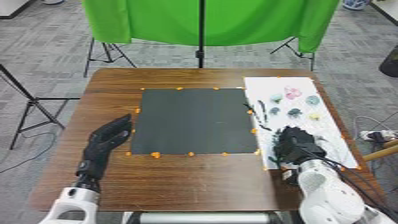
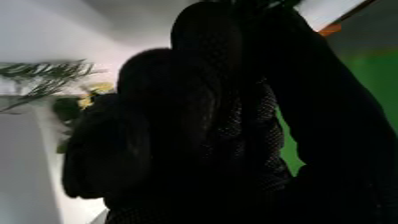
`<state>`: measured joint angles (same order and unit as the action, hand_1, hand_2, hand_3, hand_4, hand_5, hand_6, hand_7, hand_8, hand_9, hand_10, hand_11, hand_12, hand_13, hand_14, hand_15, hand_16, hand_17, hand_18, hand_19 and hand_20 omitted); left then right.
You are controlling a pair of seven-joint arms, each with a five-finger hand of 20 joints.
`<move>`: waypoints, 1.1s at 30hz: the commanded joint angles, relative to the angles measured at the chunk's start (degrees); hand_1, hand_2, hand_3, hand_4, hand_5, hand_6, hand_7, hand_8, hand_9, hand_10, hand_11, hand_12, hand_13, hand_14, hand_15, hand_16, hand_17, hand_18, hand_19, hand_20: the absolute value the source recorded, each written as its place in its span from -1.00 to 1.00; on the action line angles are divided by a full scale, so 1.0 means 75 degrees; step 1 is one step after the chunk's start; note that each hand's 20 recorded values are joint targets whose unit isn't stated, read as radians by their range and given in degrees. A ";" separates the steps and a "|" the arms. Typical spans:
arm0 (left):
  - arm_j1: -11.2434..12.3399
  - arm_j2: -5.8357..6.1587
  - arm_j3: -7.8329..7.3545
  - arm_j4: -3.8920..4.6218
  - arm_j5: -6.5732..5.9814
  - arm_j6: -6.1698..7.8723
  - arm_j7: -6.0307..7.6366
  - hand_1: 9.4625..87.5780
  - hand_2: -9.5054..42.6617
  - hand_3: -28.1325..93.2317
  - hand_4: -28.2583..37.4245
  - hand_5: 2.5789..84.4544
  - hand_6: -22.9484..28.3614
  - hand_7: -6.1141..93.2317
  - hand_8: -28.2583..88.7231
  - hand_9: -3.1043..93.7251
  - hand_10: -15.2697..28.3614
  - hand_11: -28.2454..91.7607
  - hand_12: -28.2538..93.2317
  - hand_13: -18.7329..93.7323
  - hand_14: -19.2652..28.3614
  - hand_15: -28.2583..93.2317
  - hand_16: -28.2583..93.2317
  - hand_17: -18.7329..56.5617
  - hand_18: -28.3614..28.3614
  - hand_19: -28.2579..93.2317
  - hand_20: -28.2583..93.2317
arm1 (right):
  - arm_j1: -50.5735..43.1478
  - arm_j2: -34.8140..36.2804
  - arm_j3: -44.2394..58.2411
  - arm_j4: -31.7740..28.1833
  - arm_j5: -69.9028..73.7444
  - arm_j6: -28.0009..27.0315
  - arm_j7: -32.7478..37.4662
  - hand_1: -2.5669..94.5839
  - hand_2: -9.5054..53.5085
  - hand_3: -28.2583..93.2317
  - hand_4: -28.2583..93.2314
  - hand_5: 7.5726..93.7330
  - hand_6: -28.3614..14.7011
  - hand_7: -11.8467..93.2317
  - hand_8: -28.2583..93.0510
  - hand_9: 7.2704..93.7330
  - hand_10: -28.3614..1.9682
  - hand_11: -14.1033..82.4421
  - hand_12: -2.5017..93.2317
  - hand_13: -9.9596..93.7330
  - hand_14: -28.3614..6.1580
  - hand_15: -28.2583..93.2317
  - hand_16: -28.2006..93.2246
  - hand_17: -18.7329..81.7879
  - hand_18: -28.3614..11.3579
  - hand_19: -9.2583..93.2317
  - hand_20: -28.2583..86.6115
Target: Arrange flowers
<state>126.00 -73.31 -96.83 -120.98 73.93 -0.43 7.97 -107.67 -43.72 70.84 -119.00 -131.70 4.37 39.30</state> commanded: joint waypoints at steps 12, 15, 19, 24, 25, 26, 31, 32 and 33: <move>-0.0078 0.1161 -0.0504 0.1061 -0.1266 0.1143 0.0369 -0.44 -0.78 0.47 -0.76 -0.03 0.01 -0.69 -0.62 -0.11 0.24 -0.32 -0.35 -0.13 0.45 -0.27 -0.50 -0.39 0.45 -0.48 -0.21 | 0.4348 -0.1081 -0.3317 0.0285 0.1888 0.0560 -0.1140 0.16 -1.00 0.39 -0.37 0.67 0.26 -0.11 -0.10 0.89 0.09 0.07 -0.27 1.00 0.46 0.40 -0.14 0.79 0.08 1.00 0.10; -0.0110 0.1075 -0.0331 0.1165 -0.1409 0.1184 0.0353 -0.47 -0.76 0.48 -0.79 -0.02 0.01 -0.69 -0.62 -0.11 0.24 -0.32 -0.35 -0.12 0.43 -0.30 -0.50 -0.37 0.39 -0.51 -0.22 | 0.5249 -0.1794 -0.4122 0.0983 0.2121 0.0549 -0.1270 0.16 -1.00 0.39 -0.37 0.67 0.26 -0.11 -0.10 0.89 0.10 0.07 -0.27 1.00 0.46 0.40 -0.14 0.79 0.08 1.00 0.11; -0.0141 0.0952 -0.0130 0.1211 -0.1221 0.0955 0.0267 -0.48 -0.73 0.48 -0.82 -0.02 0.02 -0.69 -0.62 -0.11 0.25 -0.32 -0.35 -0.11 0.43 -0.31 -0.51 -0.36 0.37 -0.51 -0.23 | 0.5939 -0.2353 -0.4924 0.1536 0.2515 0.0639 -0.1445 0.15 -1.00 0.40 -0.37 0.67 0.26 -0.11 -0.10 0.89 0.09 0.07 -0.27 1.00 0.46 0.40 -0.14 0.79 0.08 1.00 0.11; -0.0274 0.0992 0.0076 0.1266 -0.1191 0.0915 0.0247 -0.49 -0.72 0.49 -0.83 -0.02 0.02 -0.69 -0.62 -0.11 0.25 -0.32 -0.35 -0.11 0.43 -0.30 -0.51 -0.37 0.36 -0.51 -0.23 | 0.6406 -0.2772 -0.5668 0.2006 0.2434 0.0600 -0.1562 0.15 -1.00 0.40 -0.37 0.66 0.26 -0.10 -0.11 0.89 0.09 0.08 -0.28 1.00 0.47 0.41 -0.14 0.79 0.07 1.00 0.12; -0.0221 0.1026 0.0096 0.1223 -0.1188 0.0894 0.0299 -0.49 -0.72 0.49 -0.83 -0.02 0.02 -0.69 -0.62 -0.11 0.25 -0.32 -0.35 -0.11 0.43 -0.30 -0.51 -0.37 0.36 -0.51 -0.23 | 0.6464 -0.2773 -0.5845 0.1958 0.2619 0.0706 -0.1425 0.15 -1.00 0.40 -0.37 0.66 0.26 -0.10 -0.11 0.89 0.09 0.08 -0.28 1.00 0.47 0.41 -0.14 0.79 0.07 1.00 0.12; -0.0221 0.1019 0.0128 0.1206 -0.1183 0.0918 0.0322 -0.49 -0.72 0.49 -0.83 -0.02 0.02 -0.70 -0.62 -0.11 0.25 -0.32 -0.35 -0.11 0.43 -0.30 -0.51 -0.37 0.36 -0.51 -0.24 | 0.6517 -0.2854 -0.5917 0.2052 0.2668 0.0644 -0.1429 0.15 -1.00 0.40 -0.37 0.66 0.26 -0.10 -0.10 0.89 0.09 0.08 -0.28 1.00 0.47 0.41 -0.14 0.79 0.07 1.00 0.12; -0.0464 0.1074 0.0339 0.1281 -0.1172 0.0830 0.0388 -0.50 -0.73 0.49 -0.83 -0.02 0.02 -0.70 -0.62 -0.11 0.25 -0.32 -0.35 -0.11 0.44 -0.30 -0.51 -0.37 0.37 -0.51 -0.23 | 0.6655 -0.3146 -0.6041 0.2392 0.3393 0.0470 -0.1223 0.16 -1.00 0.39 -0.38 0.66 0.26 -0.09 -0.11 0.89 0.08 0.09 -0.29 1.00 0.46 0.41 -0.14 0.79 0.08 1.00 0.12; -0.0432 0.1064 0.0346 0.1256 -0.1175 0.0847 0.0399 -0.50 -0.73 0.49 -0.83 -0.02 0.02 -0.69 -0.62 -0.11 0.25 -0.32 -0.35 -0.11 0.44 -0.30 -0.51 -0.37 0.38 -0.51 -0.23 | 0.6668 -0.3206 -0.6083 0.2458 0.3511 0.0467 -0.1218 0.17 -1.00 0.39 -0.39 0.66 0.26 -0.09 -0.11 0.89 0.09 0.09 -0.29 1.00 0.46 0.40 -0.14 0.79 0.08 1.00 0.13; -0.0482 0.1080 0.0383 0.1276 -0.1181 0.0845 0.0433 -0.50 -0.73 0.49 -0.83 -0.02 0.02 -0.69 -0.62 -0.11 0.25 -0.32 -0.35 -0.11 0.44 -0.30 -0.51 -0.37 0.38 -0.51 -0.23 | 0.6730 -0.3230 -0.6148 0.2499 0.3666 0.0485 -0.1185 0.17 -1.00 0.38 -0.40 0.66 0.26 -0.09 -0.12 0.89 0.09 0.09 -0.29 1.00 0.46 0.40 -0.14 0.79 0.08 1.00 0.13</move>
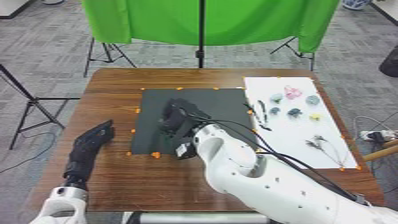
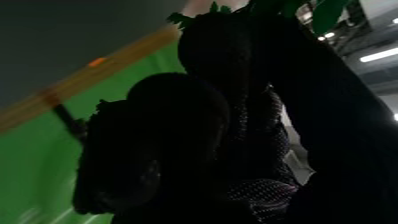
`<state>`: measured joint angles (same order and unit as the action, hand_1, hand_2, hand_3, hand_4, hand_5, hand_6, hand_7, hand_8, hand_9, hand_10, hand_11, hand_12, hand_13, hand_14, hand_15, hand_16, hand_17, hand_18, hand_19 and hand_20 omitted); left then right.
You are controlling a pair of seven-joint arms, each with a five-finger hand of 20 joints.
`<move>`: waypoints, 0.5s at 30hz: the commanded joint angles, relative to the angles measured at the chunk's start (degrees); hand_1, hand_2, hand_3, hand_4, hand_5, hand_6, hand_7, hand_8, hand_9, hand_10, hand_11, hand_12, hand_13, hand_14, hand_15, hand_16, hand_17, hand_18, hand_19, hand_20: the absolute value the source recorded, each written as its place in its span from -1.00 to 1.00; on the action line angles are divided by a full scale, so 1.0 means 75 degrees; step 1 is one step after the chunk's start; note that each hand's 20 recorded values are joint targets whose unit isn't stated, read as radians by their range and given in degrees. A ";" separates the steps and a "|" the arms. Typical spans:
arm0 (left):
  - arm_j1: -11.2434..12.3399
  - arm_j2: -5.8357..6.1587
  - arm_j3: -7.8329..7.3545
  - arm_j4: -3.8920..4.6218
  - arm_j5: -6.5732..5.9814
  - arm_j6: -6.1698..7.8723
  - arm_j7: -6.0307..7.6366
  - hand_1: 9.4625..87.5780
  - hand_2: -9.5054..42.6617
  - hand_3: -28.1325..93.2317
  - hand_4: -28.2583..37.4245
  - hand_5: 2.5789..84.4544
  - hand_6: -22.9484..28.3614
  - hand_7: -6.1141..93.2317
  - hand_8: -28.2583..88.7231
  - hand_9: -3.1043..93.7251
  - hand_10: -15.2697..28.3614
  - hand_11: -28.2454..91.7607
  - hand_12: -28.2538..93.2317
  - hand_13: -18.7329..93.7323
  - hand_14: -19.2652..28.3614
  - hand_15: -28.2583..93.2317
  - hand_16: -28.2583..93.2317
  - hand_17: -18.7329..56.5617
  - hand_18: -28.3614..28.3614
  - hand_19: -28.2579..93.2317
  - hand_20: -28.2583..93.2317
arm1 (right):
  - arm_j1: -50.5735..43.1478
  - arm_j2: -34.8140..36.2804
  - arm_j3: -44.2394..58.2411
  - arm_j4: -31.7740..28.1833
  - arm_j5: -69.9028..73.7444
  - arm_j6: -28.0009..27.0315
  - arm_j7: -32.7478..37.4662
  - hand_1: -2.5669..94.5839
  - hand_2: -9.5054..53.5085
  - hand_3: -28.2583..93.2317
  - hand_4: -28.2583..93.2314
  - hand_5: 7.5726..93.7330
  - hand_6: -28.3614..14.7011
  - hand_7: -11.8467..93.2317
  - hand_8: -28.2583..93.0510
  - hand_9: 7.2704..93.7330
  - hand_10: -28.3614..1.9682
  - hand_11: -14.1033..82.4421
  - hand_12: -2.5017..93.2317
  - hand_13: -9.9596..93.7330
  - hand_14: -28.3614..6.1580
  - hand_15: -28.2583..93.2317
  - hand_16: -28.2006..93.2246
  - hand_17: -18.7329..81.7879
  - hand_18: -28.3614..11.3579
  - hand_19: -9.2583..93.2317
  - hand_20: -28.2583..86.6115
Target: Arrange flowers
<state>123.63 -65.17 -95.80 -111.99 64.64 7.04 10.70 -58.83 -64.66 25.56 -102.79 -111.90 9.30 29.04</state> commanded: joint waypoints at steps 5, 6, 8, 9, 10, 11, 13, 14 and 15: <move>-0.0280 0.0023 0.0343 0.0081 0.0052 -0.0199 0.0044 -0.50 -0.73 0.50 -0.83 -0.02 0.02 -0.69 -0.62 -0.11 0.25 -0.32 -0.35 -0.11 0.44 -0.29 -0.50 -0.37 0.39 -0.51 -0.23 | 0.0328 -0.0634 -0.0389 0.0681 0.0893 0.0086 0.0246 0.20 -1.00 0.37 -0.45 0.65 0.26 -0.11 -0.13 0.88 0.09 0.06 -0.29 1.00 0.45 0.38 -0.13 0.78 0.10 1.00 0.11; -0.0262 0.0020 0.0341 0.0064 0.0055 -0.0221 0.0012 -0.50 -0.74 0.50 -0.83 -0.02 0.02 -0.69 -0.62 -0.11 0.25 -0.32 -0.35 -0.11 0.45 -0.29 -0.50 -0.37 0.39 -0.51 -0.23 | 0.0288 -0.0656 -0.0405 0.0701 0.0867 0.0132 0.0277 0.20 -1.00 0.37 -0.45 0.65 0.25 -0.11 -0.13 0.89 0.09 0.06 -0.29 1.00 0.44 0.38 -0.13 0.78 0.10 1.00 0.10; -0.0269 0.0026 0.0351 0.0059 0.0061 -0.0224 0.0037 -0.50 -0.74 0.50 -0.83 -0.03 0.02 -0.69 -0.62 -0.11 0.25 -0.32 -0.35 -0.11 0.45 -0.29 -0.50 -0.37 0.39 -0.51 -0.23 | 0.0327 -0.0680 -0.0509 0.0807 0.0694 0.0243 0.0227 0.22 -1.00 0.32 -0.49 0.66 0.25 -0.13 -0.14 0.89 0.07 0.06 -0.32 1.00 0.43 0.37 -0.13 0.78 0.11 0.99 0.09; -0.0278 0.0034 0.0358 0.0058 0.0060 -0.0239 0.0033 -0.50 -0.74 0.50 -0.83 -0.03 0.02 -0.69 -0.62 -0.11 0.25 -0.32 -0.35 -0.11 0.45 -0.29 -0.50 -0.37 0.39 -0.51 -0.23 | 0.0327 -0.0678 -0.0543 0.0839 0.0624 0.0299 0.0207 0.24 -1.00 0.26 -0.52 0.66 0.25 -0.13 -0.14 0.88 0.04 0.07 -0.35 1.00 0.43 0.36 -0.13 0.78 0.12 0.99 0.07; -0.0286 0.0025 0.0360 0.0061 0.0067 -0.0263 0.0035 -0.50 -0.74 0.50 -0.83 -0.03 0.01 -0.70 -0.62 -0.11 0.25 -0.32 -0.35 -0.11 0.45 -0.29 -0.50 -0.37 0.39 -0.51 -0.23 | 0.0343 -0.0680 -0.0573 0.0885 0.0526 0.0334 0.0187 0.25 -1.00 0.22 -0.54 0.67 0.24 -0.14 -0.14 0.88 0.02 0.07 -0.38 1.00 0.42 0.34 -0.13 0.78 0.12 0.99 0.06; -0.0307 0.0025 0.0375 0.0066 0.0063 -0.0266 0.0032 -0.50 -0.75 0.50 -0.83 -0.03 0.01 -0.70 -0.62 -0.11 0.25 -0.32 -0.35 -0.11 0.45 -0.29 -0.50 -0.37 0.39 -0.51 -0.23 | 0.0354 -0.0681 -0.0612 0.0946 0.0381 0.0417 0.0156 0.24 -1.00 0.19 -0.53 0.67 0.24 -0.15 -0.14 0.88 0.00 0.07 -0.41 1.00 0.42 0.34 -0.13 0.78 0.12 0.99 0.05; -0.0319 0.0005 0.0378 0.0071 0.0081 -0.0315 0.0024 -0.50 -0.75 0.50 -0.83 -0.03 0.01 -0.70 -0.62 -0.11 0.24 -0.32 -0.35 -0.11 0.46 -0.28 -0.50 -0.37 0.39 -0.51 -0.23 | 0.0339 -0.0661 -0.0590 0.0981 0.0348 0.0422 0.0179 0.23 -1.00 0.17 -0.54 0.67 0.23 -0.16 -0.14 0.87 -0.01 0.07 -0.42 1.00 0.41 0.33 -0.13 0.78 0.11 0.98 0.04; -0.0305 -0.0007 0.0369 0.0066 0.0093 -0.0321 0.0021 -0.50 -0.76 0.50 -0.83 -0.03 0.01 -0.70 -0.62 -0.11 0.25 -0.32 -0.35 -0.11 0.46 -0.28 -0.50 -0.37 0.39 -0.51 -0.23 | 0.0341 -0.0669 -0.0585 0.1014 0.0362 0.0446 0.0178 0.23 -1.00 0.16 -0.54 0.67 0.23 -0.16 -0.14 0.87 -0.01 0.07 -0.43 1.00 0.41 0.32 -0.13 0.78 0.11 0.98 0.04; -0.0306 -0.0016 0.0368 0.0068 0.0097 -0.0342 0.0003 -0.50 -0.76 0.50 -0.83 -0.04 0.01 -0.70 -0.62 -0.11 0.25 -0.32 -0.35 -0.11 0.46 -0.28 -0.50 -0.37 0.39 -0.51 -0.23 | 0.0323 -0.0656 -0.0581 0.1022 0.0252 0.0448 0.0199 0.23 -1.00 0.14 -0.53 0.67 0.23 -0.17 -0.14 0.87 -0.01 0.07 -0.43 1.00 0.41 0.32 -0.13 0.78 0.12 0.98 0.04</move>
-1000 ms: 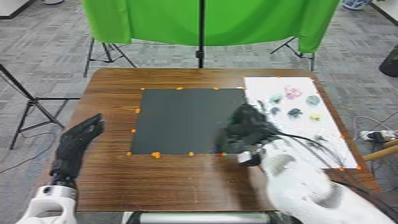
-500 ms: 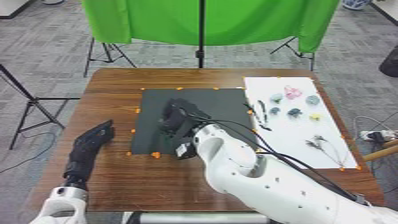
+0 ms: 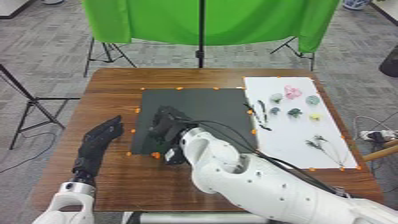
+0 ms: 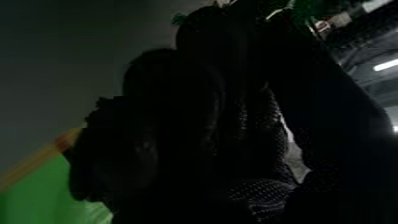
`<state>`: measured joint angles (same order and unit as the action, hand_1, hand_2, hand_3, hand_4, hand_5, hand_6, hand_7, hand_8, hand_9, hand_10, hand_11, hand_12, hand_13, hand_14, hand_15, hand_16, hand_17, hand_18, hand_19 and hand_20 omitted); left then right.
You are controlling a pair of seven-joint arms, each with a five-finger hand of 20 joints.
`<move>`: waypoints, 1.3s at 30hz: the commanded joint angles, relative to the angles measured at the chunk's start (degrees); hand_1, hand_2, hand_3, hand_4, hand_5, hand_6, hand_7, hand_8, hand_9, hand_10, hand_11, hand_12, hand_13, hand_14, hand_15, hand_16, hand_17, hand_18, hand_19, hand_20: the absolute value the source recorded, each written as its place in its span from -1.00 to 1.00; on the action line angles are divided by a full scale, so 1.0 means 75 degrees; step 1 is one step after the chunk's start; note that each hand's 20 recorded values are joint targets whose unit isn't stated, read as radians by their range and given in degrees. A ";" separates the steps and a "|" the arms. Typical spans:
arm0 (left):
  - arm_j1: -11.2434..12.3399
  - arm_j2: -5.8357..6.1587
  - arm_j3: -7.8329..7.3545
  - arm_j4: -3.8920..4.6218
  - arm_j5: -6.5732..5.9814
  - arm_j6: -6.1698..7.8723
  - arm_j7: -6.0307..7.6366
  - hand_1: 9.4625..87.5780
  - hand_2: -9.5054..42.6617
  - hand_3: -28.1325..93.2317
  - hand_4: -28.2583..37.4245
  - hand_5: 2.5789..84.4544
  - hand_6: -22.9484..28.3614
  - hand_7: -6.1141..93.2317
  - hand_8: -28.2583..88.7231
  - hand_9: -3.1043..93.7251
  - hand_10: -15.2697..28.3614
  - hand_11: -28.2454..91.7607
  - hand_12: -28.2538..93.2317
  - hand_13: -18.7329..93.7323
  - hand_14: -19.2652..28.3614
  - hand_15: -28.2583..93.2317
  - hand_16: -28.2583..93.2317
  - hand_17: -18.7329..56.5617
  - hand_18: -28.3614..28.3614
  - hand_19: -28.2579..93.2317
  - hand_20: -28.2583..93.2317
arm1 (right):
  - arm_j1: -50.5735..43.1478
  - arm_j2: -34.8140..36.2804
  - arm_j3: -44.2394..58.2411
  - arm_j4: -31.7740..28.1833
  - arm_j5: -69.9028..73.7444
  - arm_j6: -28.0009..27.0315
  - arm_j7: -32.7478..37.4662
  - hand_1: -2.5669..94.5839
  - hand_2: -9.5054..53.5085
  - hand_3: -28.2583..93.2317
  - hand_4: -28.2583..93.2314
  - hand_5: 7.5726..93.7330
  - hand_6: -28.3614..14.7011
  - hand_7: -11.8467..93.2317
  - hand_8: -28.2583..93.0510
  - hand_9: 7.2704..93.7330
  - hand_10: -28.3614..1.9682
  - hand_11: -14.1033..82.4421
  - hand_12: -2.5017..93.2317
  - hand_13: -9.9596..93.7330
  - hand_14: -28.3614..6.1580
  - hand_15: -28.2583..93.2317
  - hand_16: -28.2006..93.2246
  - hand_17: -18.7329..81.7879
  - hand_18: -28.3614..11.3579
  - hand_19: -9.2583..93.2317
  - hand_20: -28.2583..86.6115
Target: Arrange flowers
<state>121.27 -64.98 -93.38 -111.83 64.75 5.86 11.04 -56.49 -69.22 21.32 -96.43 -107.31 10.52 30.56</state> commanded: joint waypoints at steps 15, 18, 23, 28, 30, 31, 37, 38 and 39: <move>0.0087 -0.0071 -0.0030 0.0003 0.0110 -0.0351 -0.0158 -0.50 -0.80 0.50 -0.80 -0.05 0.01 -0.71 -0.61 -0.12 0.24 -0.33 -0.35 -0.11 0.46 -0.29 -0.50 -0.38 0.41 -0.51 -0.23 | -0.0137 0.0303 0.0367 -0.0214 -0.0754 -0.0555 -0.0006 -0.26 -1.00 0.44 -0.75 0.68 0.17 -0.15 -0.64 0.86 -0.08 0.03 -0.44 1.00 0.35 0.27 -0.11 0.77 0.09 0.96 0.02; 0.0183 -0.0076 -0.0097 -0.0031 0.0085 -0.0330 -0.0187 -0.49 -0.80 0.50 -0.80 -0.05 0.01 -0.70 -0.61 -0.12 0.24 -0.33 -0.35 -0.11 0.46 -0.29 -0.49 -0.38 0.41 -0.52 -0.23 | -0.0158 0.0556 0.0419 -0.0530 -0.0887 -0.1324 0.0104 -0.45 -0.77 0.45 -0.72 0.70 0.15 -0.31 -0.64 0.87 -0.11 0.02 -0.43 1.00 0.32 0.27 -0.09 0.74 -0.02 0.99 0.04; 0.0165 -0.0079 -0.0092 -0.0014 0.0088 -0.0362 -0.0213 -0.49 -0.80 0.50 -0.80 -0.05 0.01 -0.70 -0.61 -0.12 0.24 -0.33 -0.35 -0.11 0.46 -0.29 -0.49 -0.38 0.41 -0.52 -0.23 | -0.0200 0.0663 0.0361 -0.0676 -0.0466 -0.2277 0.0366 -0.52 -0.26 0.39 -0.75 0.62 0.11 -0.53 -0.65 0.88 -0.09 0.03 -0.41 1.00 0.28 0.30 -0.06 0.73 -0.09 1.00 0.10; 0.0117 -0.0056 -0.0074 0.0001 0.0093 -0.0417 -0.0217 -0.49 -0.80 0.50 -0.80 -0.05 0.01 -0.70 -0.61 -0.12 0.24 -0.33 -0.34 -0.11 0.46 -0.29 -0.49 -0.39 0.41 -0.52 -0.23 | -0.0317 0.0574 0.0415 -0.0629 -0.0401 -0.2504 0.0428 -0.54 -0.15 0.38 -0.75 0.59 0.10 -0.55 -0.65 0.89 -0.09 0.03 -0.40 1.00 0.27 0.32 -0.06 0.73 -0.10 1.00 0.13; 0.0130 -0.0045 -0.0085 -0.0007 0.0087 -0.0407 -0.0236 -0.49 -0.80 0.50 -0.80 -0.05 0.01 -0.70 -0.61 -0.12 0.24 -0.33 -0.34 -0.11 0.46 -0.29 -0.49 -0.39 0.41 -0.52 -0.23 | -0.0314 0.0560 0.0384 -0.0649 -0.0311 -0.2493 0.0428 -0.54 -0.15 0.38 -0.75 0.59 0.10 -0.55 -0.65 0.89 -0.09 0.03 -0.40 1.00 0.26 0.32 -0.06 0.73 -0.10 1.00 0.14; 0.0144 -0.0050 -0.0094 -0.0008 0.0082 -0.0412 -0.0231 -0.49 -0.80 0.49 -0.80 -0.05 0.01 -0.70 -0.61 -0.12 0.24 -0.33 -0.34 -0.11 0.46 -0.29 -0.49 -0.39 0.41 -0.52 -0.23 | -0.0326 0.0554 0.0381 -0.0656 -0.0293 -0.2516 0.0413 -0.54 -0.16 0.38 -0.75 0.58 0.09 -0.55 -0.65 0.89 -0.09 0.03 -0.40 1.00 0.26 0.32 -0.06 0.74 -0.10 1.00 0.14; 0.0122 -0.0066 -0.0070 -0.0008 0.0089 -0.0438 -0.0253 -0.50 -0.79 0.49 -0.81 -0.05 0.01 -0.70 -0.61 -0.12 0.24 -0.33 -0.34 -0.11 0.46 -0.29 -0.49 -0.39 0.41 -0.52 -0.23 | -0.0330 0.0463 0.0415 -0.0607 0.0246 -0.2437 0.0468 -0.54 -0.20 0.38 -0.75 0.57 0.09 -0.55 -0.65 0.89 -0.09 0.02 -0.40 1.00 0.26 0.30 -0.06 0.73 -0.10 1.00 0.14; 0.0118 -0.0065 -0.0068 -0.0005 0.0083 -0.0431 -0.0247 -0.50 -0.79 0.50 -0.80 -0.05 0.01 -0.70 -0.61 -0.12 0.24 -0.33 -0.34 -0.11 0.46 -0.29 -0.49 -0.39 0.41 -0.52 -0.23 | -0.0314 0.0454 0.0435 -0.0600 0.0461 -0.2401 0.0504 -0.54 -0.20 0.38 -0.74 0.57 0.09 -0.55 -0.65 0.88 -0.09 0.02 -0.40 1.00 0.26 0.30 -0.06 0.73 -0.10 1.00 0.14; 0.0125 -0.0070 -0.0076 -0.0012 0.0084 -0.0413 -0.0244 -0.50 -0.78 0.49 -0.81 -0.05 0.01 -0.70 -0.61 -0.12 0.24 -0.33 -0.34 -0.11 0.47 -0.29 -0.49 -0.39 0.41 -0.52 -0.23 | -0.0298 0.0454 0.0431 -0.0596 0.0509 -0.2345 0.0493 -0.54 -0.20 0.38 -0.74 0.57 0.09 -0.55 -0.65 0.88 -0.09 0.02 -0.40 1.00 0.26 0.30 -0.06 0.72 -0.10 1.00 0.13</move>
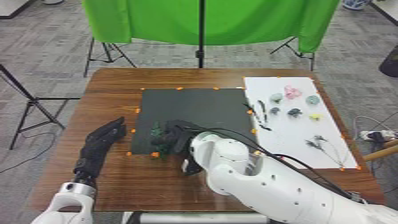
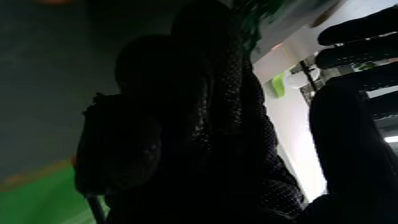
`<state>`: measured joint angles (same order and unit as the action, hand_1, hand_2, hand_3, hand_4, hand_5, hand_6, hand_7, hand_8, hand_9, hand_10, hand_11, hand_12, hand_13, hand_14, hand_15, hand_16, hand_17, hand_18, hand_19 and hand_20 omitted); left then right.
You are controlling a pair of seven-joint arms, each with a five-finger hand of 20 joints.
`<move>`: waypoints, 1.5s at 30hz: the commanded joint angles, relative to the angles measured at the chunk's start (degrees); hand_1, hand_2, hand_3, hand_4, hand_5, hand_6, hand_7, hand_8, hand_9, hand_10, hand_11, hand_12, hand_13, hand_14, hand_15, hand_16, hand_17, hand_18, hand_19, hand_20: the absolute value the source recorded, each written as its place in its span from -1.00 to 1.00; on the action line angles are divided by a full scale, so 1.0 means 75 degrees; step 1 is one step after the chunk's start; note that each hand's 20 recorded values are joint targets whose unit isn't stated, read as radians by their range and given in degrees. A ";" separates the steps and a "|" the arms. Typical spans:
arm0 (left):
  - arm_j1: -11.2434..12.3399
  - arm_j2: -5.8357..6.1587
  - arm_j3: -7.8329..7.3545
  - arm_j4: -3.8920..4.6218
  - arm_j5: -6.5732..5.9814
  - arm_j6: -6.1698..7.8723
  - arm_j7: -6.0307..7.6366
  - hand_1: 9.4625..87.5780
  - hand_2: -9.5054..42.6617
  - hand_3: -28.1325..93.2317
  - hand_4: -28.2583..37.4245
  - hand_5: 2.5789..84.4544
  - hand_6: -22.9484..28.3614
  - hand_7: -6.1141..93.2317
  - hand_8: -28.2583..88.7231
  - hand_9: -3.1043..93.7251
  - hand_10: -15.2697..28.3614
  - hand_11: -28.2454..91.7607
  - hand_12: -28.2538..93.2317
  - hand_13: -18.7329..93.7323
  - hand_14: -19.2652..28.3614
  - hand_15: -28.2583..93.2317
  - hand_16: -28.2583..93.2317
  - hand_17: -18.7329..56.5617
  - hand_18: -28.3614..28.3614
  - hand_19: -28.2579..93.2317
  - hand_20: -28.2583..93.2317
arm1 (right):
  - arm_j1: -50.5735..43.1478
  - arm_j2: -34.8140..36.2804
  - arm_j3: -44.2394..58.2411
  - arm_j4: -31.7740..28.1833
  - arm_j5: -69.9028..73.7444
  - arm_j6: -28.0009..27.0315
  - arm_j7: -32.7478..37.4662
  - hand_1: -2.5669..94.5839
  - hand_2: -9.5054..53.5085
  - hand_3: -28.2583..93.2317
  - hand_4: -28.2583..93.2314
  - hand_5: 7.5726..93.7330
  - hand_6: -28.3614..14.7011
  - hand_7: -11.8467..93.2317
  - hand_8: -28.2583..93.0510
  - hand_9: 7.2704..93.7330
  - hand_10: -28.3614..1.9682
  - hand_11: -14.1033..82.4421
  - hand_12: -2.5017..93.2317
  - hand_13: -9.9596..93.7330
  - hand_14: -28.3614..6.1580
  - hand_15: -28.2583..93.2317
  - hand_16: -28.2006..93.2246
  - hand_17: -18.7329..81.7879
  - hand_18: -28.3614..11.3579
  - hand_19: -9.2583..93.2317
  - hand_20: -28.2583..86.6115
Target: Arrange flowers
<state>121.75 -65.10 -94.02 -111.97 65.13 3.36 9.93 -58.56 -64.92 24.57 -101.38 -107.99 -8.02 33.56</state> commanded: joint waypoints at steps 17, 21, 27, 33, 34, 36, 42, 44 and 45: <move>0.0410 -0.0208 -0.0327 -0.0177 0.0012 0.0078 -0.0016 -0.50 -0.78 0.50 -0.81 -0.05 0.01 -0.71 -0.61 -0.12 0.24 -0.33 -0.34 -0.12 0.47 -0.28 -0.49 -0.39 0.41 -0.52 -0.23 | -0.2106 0.2811 0.3981 -0.2194 -0.1376 0.1507 -0.0104 -0.38 -0.80 0.46 -0.69 0.28 0.06 -0.56 -0.61 0.50 -0.36 -0.30 -0.43 0.77 0.07 0.25 -0.05 0.46 -0.36 0.98 0.11; 0.0527 -0.0227 -0.0389 -0.0242 0.0028 0.0106 -0.0004 -0.50 -0.78 0.50 -0.81 -0.05 0.01 -0.71 -0.61 -0.12 0.24 -0.33 -0.34 -0.11 0.47 -0.28 -0.49 -0.39 0.41 -0.52 -0.23 | -0.3925 0.3719 0.6197 -0.2741 -0.2055 0.0973 0.0245 -0.31 -0.97 0.49 -0.70 0.25 0.06 -0.56 -0.60 0.40 -0.36 -0.32 -0.43 0.69 0.02 0.27 -0.06 0.39 -0.41 0.95 0.14; 0.0608 -0.0287 -0.0476 -0.0271 0.0025 0.0147 -0.0017 -0.50 -0.77 0.50 -0.81 -0.05 0.01 -0.70 -0.61 -0.12 0.24 -0.33 -0.34 -0.11 0.47 -0.28 -0.49 -0.39 0.41 -0.52 -0.23 | -0.6126 0.4082 0.8354 -0.2603 -0.2548 0.0452 0.0588 -0.29 -1.00 0.47 -0.72 0.22 0.16 -0.56 -0.61 0.34 -0.36 -0.35 -0.41 0.66 -0.02 0.28 -0.07 0.36 -0.44 0.92 0.19; 0.0583 -0.0271 -0.0455 -0.0282 0.0069 0.0122 -0.0043 -0.50 -0.78 0.50 -0.80 -0.05 0.01 -0.70 -0.61 -0.12 0.24 -0.33 -0.34 -0.11 0.46 -0.28 -0.49 -0.39 0.41 -0.52 -0.23 | -0.6558 0.3969 0.8528 -0.1959 -0.2582 -0.0162 0.0857 -0.31 -1.00 0.43 -0.78 0.19 0.16 -0.57 -0.62 0.29 -0.36 -0.36 -0.41 0.62 -0.05 0.30 -0.07 0.36 -0.45 0.91 0.21; 0.0561 -0.0270 -0.0450 -0.0280 0.0068 0.0116 -0.0048 -0.50 -0.78 0.50 -0.80 -0.05 0.01 -0.70 -0.62 -0.12 0.24 -0.33 -0.34 -0.11 0.46 -0.28 -0.49 -0.39 0.41 -0.52 -0.23 | -0.6543 0.3961 0.8457 -0.1832 -0.2654 -0.0169 0.0905 -0.31 -1.00 0.42 -0.79 0.18 0.15 -0.57 -0.62 0.28 -0.37 -0.36 -0.41 0.62 -0.05 0.30 -0.07 0.36 -0.45 0.91 0.21; 0.0517 -0.0254 -0.0433 -0.0266 0.0088 0.0086 -0.0059 -0.50 -0.78 0.50 -0.80 -0.05 0.01 -0.70 -0.61 -0.12 0.24 -0.33 -0.34 -0.12 0.46 -0.28 -0.49 -0.39 0.41 -0.52 -0.23 | -0.6625 0.3943 0.8466 -0.1692 -0.2656 -0.0254 0.0945 -0.32 -1.00 0.43 -0.82 0.17 0.12 -0.58 -0.61 0.28 -0.36 -0.36 -0.41 0.62 -0.05 0.31 -0.08 0.36 -0.44 0.91 0.21; 0.0526 -0.0260 -0.0453 -0.0266 0.0100 0.0059 -0.0097 -0.49 -0.78 0.50 -0.80 -0.05 0.01 -0.71 -0.61 -0.12 0.24 -0.33 -0.34 -0.11 0.47 -0.28 -0.49 -0.39 0.41 -0.52 -0.23 | -0.7031 0.3904 0.8702 -0.1641 -0.2364 -0.0245 0.0943 -0.28 -1.00 0.42 -0.87 0.23 0.11 -0.56 -0.61 0.37 -0.30 -0.31 -0.41 0.67 0.05 0.33 -0.08 0.41 -0.36 0.92 0.21; 0.0547 -0.0259 -0.0465 -0.0280 0.0104 0.0065 -0.0105 -0.49 -0.78 0.50 -0.80 -0.05 0.01 -0.70 -0.61 -0.12 0.23 -0.33 -0.34 -0.11 0.47 -0.28 -0.49 -0.39 0.41 -0.52 -0.23 | -0.7285 0.3884 0.8854 -0.1701 -0.2329 -0.0125 0.0925 -0.27 -1.00 0.43 -0.88 0.27 0.11 -0.55 -0.61 0.42 -0.28 -0.30 -0.41 0.69 0.07 0.33 -0.08 0.43 -0.33 0.92 0.20; 0.0554 -0.0259 -0.0471 -0.0280 0.0093 0.0072 -0.0110 -0.49 -0.78 0.50 -0.80 -0.05 0.01 -0.70 -0.61 -0.12 0.24 -0.33 -0.34 -0.11 0.47 -0.28 -0.49 -0.39 0.41 -0.52 -0.23 | -0.7376 0.3871 0.8915 -0.1729 -0.2306 -0.0161 0.0912 -0.27 -1.00 0.43 -0.89 0.28 0.11 -0.54 -0.62 0.43 -0.27 -0.29 -0.42 0.69 0.08 0.33 -0.08 0.44 -0.32 0.92 0.20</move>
<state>125.32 -66.65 -97.42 -114.01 65.52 3.77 9.87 -108.62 -35.19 89.00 -112.77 -125.95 -9.45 40.21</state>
